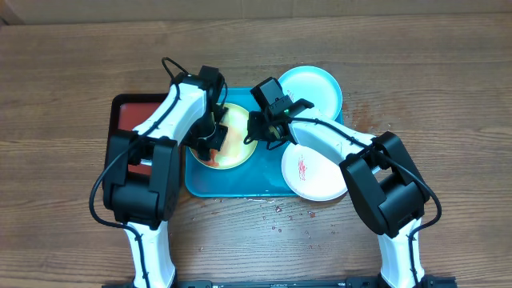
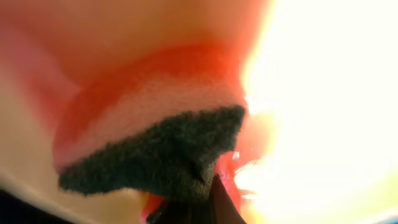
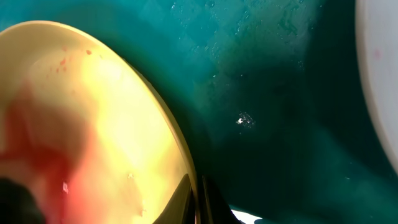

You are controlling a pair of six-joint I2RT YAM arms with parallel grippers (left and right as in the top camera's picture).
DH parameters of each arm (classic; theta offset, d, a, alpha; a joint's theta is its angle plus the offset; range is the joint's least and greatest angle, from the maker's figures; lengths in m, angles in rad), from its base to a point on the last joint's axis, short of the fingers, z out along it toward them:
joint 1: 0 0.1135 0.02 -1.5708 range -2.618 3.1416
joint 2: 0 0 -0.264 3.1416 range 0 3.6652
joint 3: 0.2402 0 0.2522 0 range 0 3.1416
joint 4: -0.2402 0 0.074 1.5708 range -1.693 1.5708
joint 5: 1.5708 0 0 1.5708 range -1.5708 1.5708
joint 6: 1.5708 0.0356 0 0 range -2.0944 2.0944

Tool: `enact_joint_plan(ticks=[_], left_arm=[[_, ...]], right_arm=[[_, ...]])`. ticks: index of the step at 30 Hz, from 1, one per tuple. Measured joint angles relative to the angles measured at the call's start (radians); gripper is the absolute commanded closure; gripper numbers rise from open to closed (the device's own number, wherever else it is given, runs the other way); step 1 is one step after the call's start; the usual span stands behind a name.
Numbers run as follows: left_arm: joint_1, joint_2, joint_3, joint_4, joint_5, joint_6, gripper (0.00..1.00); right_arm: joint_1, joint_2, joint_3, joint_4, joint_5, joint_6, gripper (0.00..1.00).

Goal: Clean dirty plates on tray and stack at the side
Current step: 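Scrub the yellow plate with the sponge in the left gripper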

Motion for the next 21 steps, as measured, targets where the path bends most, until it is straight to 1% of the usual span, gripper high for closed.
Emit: enact_joint_plan(ticks=[5, 8, 13, 16, 21], left_arm=[[0.002, 0.000, -0.003, 0.051, 0.114, 0.100, 0.96], [0.002, 0.000, -0.005, 0.125, 0.143, 0.126, 0.96], [-0.001, -0.002, -0.007, 0.297, 0.180, 0.143, 0.96], [-0.007, -0.002, -0.008, 0.380, 0.150, 0.108, 0.96], [-0.021, -0.002, -0.008, 0.422, -0.030, -0.074, 0.96]], right_arm=[[0.000, 0.000, 0.000, 0.000, 0.002, -0.001, 0.96], [-0.004, 0.000, 0.000, 0.001, 0.015, 0.002, 0.96], [-0.011, 0.000, 0.000, 0.004, 0.027, 0.016, 0.96], [-0.011, 0.000, 0.001, 0.005, 0.027, 0.016, 0.96], [-0.008, 0.000, 0.001, 0.009, 0.019, 0.019, 0.96]])
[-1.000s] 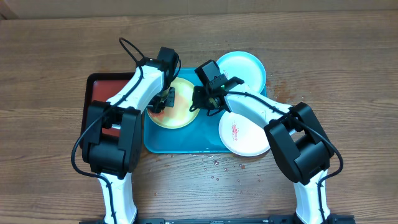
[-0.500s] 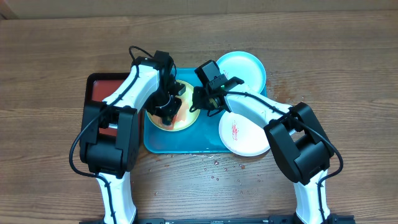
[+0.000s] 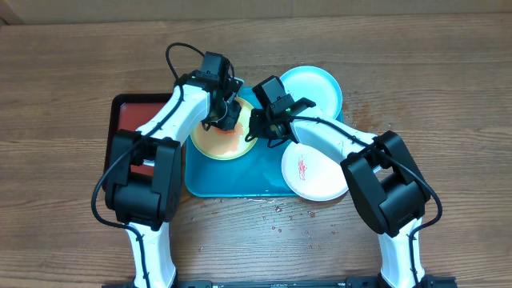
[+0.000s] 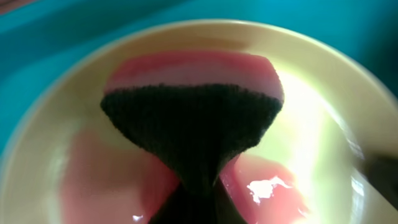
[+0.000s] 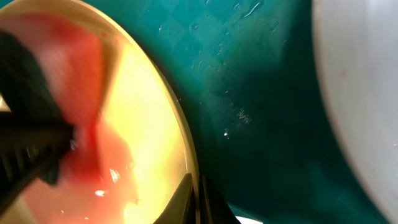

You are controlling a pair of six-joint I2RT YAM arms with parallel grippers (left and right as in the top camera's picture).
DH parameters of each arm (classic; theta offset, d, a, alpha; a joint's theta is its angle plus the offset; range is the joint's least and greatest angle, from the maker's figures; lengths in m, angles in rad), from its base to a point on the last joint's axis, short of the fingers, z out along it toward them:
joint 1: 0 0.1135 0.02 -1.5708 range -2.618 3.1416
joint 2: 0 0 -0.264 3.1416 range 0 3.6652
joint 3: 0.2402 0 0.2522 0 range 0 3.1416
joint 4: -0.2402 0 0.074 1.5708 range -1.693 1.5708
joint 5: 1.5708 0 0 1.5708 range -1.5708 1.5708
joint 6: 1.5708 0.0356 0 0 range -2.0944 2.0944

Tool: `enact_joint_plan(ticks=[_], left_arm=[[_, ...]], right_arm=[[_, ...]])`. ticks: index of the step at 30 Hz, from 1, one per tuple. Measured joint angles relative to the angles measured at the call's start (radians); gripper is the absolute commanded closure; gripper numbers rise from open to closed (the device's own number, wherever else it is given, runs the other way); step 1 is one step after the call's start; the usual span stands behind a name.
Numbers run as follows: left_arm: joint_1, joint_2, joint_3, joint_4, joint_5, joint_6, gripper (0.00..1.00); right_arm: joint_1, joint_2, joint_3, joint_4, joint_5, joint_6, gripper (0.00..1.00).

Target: Clean dirty plates on tray and stack at the side

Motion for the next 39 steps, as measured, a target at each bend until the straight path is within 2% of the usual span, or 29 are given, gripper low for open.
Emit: enact_joint_plan(ticks=[5, 12, 16, 24, 28, 33, 35, 37, 39], left_arm=[[-0.001, 0.000, 0.000, -0.027, -0.174, -0.182, 0.96], [-0.001, 0.000, 0.019, -0.175, -0.256, -0.322, 0.96], [0.006, 0.016, 0.122, -0.340, -0.274, -0.348, 0.96], [0.050, 0.027, 0.612, -0.638, -0.289, -0.388, 0.96], [0.068, 0.027, 0.781, -0.777, -0.294, -0.400, 0.96], [0.073, 0.027, 0.872, -0.870, -0.296, -0.407, 0.96], [0.072, 0.027, 0.880, -0.880, -0.295, -0.407, 0.96], [0.073, 0.027, 0.880, -0.885, -0.295, -0.407, 0.96], [0.073, 0.027, 0.880, -0.884, -0.295, -0.409, 0.96]], right_arm=[[0.005, 0.001, 0.000, 0.003, -0.008, 0.001, 0.96], [0.005, 0.001, 0.000, -0.001, -0.014, 0.000, 0.96], [0.005, 0.001, 0.001, -0.003, -0.015, 0.000, 0.96], [0.005, 0.001, 0.002, -0.006, -0.016, -0.001, 0.96], [0.005, 0.001, 0.002, -0.006, -0.016, -0.001, 0.96], [0.005, 0.003, 0.002, 0.003, -0.021, 0.000, 0.85], [0.009, 0.003, 0.002, 0.006, -0.022, -0.004, 0.89], [0.010, 0.003, 0.002, 0.004, -0.018, -0.006, 0.96], [0.009, 0.003, 0.002, -0.002, -0.013, 0.003, 0.96]])
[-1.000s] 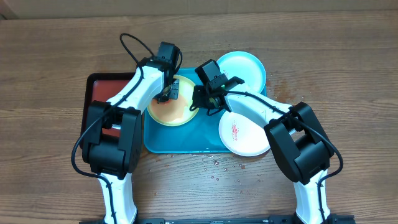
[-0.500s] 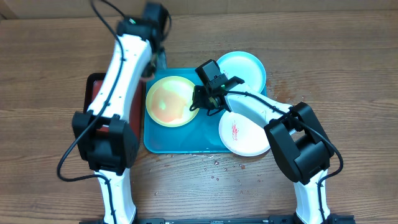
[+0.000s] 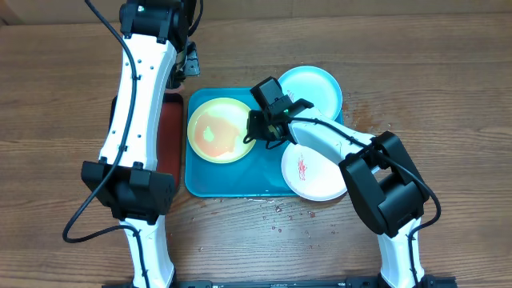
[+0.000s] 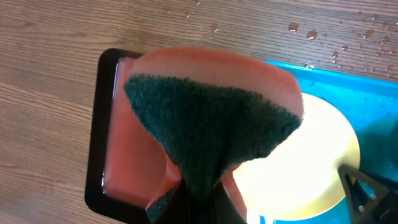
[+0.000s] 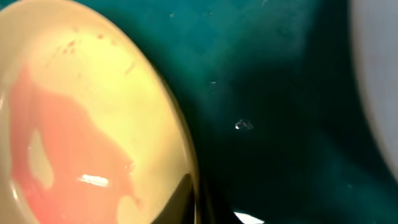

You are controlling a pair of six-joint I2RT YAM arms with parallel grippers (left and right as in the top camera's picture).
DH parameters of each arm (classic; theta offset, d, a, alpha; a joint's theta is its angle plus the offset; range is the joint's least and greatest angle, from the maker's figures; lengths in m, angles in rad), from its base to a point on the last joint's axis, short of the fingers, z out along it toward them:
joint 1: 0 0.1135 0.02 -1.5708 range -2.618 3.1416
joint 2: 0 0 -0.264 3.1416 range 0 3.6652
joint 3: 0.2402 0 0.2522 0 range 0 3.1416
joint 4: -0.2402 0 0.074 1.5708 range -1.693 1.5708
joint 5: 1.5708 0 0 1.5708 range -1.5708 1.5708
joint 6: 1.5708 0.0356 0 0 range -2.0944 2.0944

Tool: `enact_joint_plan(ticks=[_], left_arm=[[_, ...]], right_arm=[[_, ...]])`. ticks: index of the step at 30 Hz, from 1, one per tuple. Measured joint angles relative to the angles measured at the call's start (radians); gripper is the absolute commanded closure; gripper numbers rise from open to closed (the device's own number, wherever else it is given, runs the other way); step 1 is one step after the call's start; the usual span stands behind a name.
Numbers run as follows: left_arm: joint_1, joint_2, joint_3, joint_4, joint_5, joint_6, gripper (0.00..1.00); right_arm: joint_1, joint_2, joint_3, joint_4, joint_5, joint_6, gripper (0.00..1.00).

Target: Clean dirty plates on tray and stack at the side

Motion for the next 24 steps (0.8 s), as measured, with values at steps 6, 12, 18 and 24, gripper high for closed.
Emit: enact_joint_plan(ticks=[6, 12, 18, 24], left_arm=[[0.000, 0.000, 0.000, 0.001, 0.001, 0.000, 0.96], [0.000, 0.000, 0.000, 0.000, 0.031, 0.000, 0.96], [0.000, 0.000, 0.000, 0.000, 0.066, 0.000, 0.96], [0.000, 0.000, 0.000, 0.001, 0.087, 0.000, 0.96]], right_arm=[[0.002, 0.000, 0.010, -0.036, -0.002, 0.031, 0.96], [0.010, -0.023, 0.031, -0.164, 0.020, 0.026, 0.96], [0.044, -0.158, 0.031, -0.285, 0.223, -0.016, 0.96], [0.143, -0.302, 0.039, -0.349, 0.536, -0.065, 0.96]])
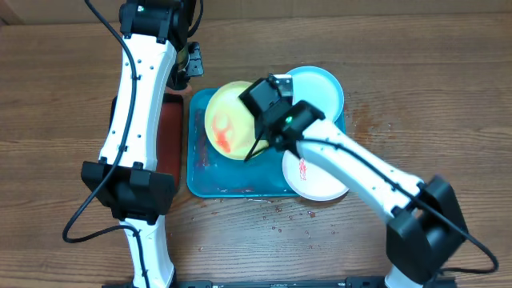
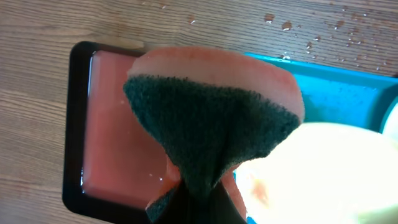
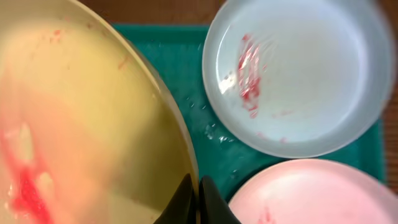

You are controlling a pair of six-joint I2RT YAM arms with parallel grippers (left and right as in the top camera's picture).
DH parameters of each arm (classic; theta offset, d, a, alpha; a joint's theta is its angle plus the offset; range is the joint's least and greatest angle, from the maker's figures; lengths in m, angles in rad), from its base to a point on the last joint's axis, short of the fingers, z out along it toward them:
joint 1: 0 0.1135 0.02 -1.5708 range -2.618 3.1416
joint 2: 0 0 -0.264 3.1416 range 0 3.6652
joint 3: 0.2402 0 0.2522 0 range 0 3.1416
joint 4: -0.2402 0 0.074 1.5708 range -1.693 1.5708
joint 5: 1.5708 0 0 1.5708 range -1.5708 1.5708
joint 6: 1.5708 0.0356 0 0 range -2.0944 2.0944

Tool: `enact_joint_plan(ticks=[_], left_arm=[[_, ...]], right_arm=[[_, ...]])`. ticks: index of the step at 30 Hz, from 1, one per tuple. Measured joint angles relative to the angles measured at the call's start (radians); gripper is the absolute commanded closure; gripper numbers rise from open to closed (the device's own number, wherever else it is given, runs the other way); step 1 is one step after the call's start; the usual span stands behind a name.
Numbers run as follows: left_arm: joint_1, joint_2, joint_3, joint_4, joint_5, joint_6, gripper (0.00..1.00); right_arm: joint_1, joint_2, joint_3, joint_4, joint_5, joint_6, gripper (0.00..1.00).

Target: Clean dirty plates on tray and stack at the side

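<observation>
A yellow plate (image 1: 226,120) smeared with red hangs tilted over the blue tray (image 1: 197,172). My right gripper (image 3: 198,196) is shut on the rim of this yellow plate (image 3: 81,124). High at the back left, my left gripper (image 1: 190,62) is shut on a pink sponge (image 2: 211,118) whose dark green scrub side faces the camera. On the tray, a light blue plate (image 3: 298,74) carries a red smear. Beside it lies a pale pink plate (image 3: 311,193), which looks white in the overhead view (image 1: 316,172), also with a red mark.
A black tray (image 2: 118,137) holding reddish water sits left of the blue tray, under my left arm (image 1: 140,96). Water drops (image 2: 292,26) lie on the wooden table behind the trays. Both arm bases stand at the front edge.
The yellow plate lay flat on the blue tray with my right gripper on its rim. Now it is lifted and tilted, and the right arm is higher. The left arm barely moved.
At first my left gripper pressed the sponge on the yellow plate while the right held its rim. Then the sponge was further across the plate. Then the left arm was up at the back left with the sponge. Now the right gripper holds the plate above the tray.
</observation>
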Motion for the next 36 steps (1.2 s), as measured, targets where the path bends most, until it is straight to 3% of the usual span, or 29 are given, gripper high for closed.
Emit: enact_joint_plan(ticks=[12, 19, 27, 36], left_arm=[[0.000, 0.000, 0.000, 0.000, 0.004, 0.000, 0.96], [0.000, 0.000, 0.000, 0.000, 0.005, 0.000, 0.96], [0.000, 0.000, 0.000, 0.000, 0.007, 0.000, 0.96], [0.000, 0.000, 0.000, -0.001, 0.007, 0.000, 0.96]], right_arm=[[0.264, -0.002, 0.002, -0.058, 0.588, -0.028, 0.96], [0.338, -0.002, 0.002, -0.077, 0.850, -0.031, 0.96], [0.348, -0.002, 0.002, -0.092, 0.996, -0.033, 0.96], [0.348, -0.002, 0.002, -0.092, 1.034, -0.032, 0.96]])
